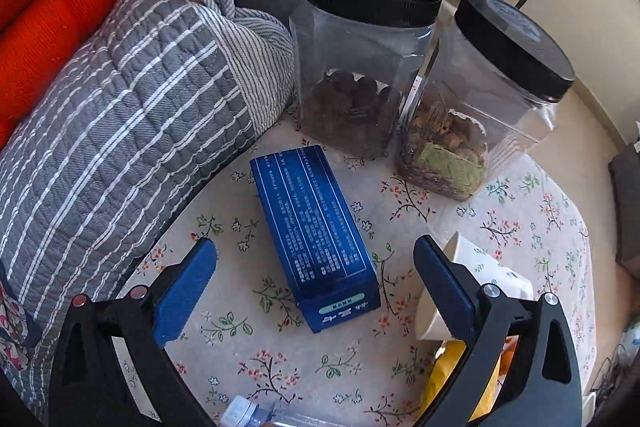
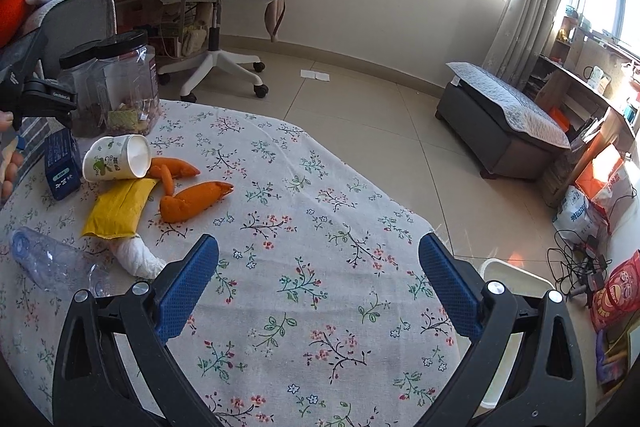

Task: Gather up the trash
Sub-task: 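Reach to the blue box on the table and grasp it with the left tool, then grasp the white paper cup with the right tool while the left tool holds the box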

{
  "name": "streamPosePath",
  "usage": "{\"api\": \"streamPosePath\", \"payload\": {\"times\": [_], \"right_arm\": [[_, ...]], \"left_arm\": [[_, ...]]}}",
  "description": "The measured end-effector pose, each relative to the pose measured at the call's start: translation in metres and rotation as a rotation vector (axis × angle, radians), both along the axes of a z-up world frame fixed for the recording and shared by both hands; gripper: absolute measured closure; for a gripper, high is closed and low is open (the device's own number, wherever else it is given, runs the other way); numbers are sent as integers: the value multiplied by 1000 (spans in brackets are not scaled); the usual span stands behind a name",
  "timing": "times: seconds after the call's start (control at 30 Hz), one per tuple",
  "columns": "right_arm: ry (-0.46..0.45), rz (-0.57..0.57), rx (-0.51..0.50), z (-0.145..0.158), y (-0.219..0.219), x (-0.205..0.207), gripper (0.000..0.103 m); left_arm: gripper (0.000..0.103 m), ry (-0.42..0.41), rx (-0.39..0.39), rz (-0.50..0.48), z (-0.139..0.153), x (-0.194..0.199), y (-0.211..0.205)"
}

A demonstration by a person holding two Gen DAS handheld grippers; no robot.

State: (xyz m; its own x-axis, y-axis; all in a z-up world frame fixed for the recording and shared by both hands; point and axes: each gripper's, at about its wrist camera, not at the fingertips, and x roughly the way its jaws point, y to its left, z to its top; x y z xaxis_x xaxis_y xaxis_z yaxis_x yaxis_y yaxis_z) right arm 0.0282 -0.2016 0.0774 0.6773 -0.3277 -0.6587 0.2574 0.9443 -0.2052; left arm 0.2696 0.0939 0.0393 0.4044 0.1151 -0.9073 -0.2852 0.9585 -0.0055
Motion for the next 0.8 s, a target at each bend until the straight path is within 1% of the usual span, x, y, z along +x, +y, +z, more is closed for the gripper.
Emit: {"api": "streamPosePath", "payload": {"times": [0.07,0.13,0.2,0.23,0.27,0.3,0.37,0.43,0.53,0.6,0.67,0.73,0.8], "right_arm": [[6,16,11,-2,0,2,7],[21,53,20,-4,3,7,7],[44,117,39,-7,7,12,7],[66,153,54,-9,9,17,7],[87,190,64,-11,12,21,7],[101,230,64,-12,16,25,7],[113,314,31,-12,27,33,7],[112,398,3,-9,39,45,7],[143,512,1,-5,57,75,7],[167,578,7,-2,71,98,7],[204,657,5,1,88,120,7],[236,739,-34,2,109,138,7],[288,806,-101,-3,130,153,7]], "left_arm": [[7,43,-12,2,-14,15,1],[7,60,12,15,-24,24,1],[7,73,31,19,-33,30,1],[8,83,19,22,-37,33,3],[10,94,-4,25,-41,34,6],[22,108,-34,22,-45,34,9],[43,143,-101,5,-53,34,14],[44,131,-140,-10,-51,27,17],[45,62,-158,-40,-27,10,16],[45,-6,-200,-47,-1,-8,17],[45,-77,-243,-55,27,-36,18],[45,-146,-265,-65,51,-65,21],[45,-204,-278,-57,67,-90,29]]}}
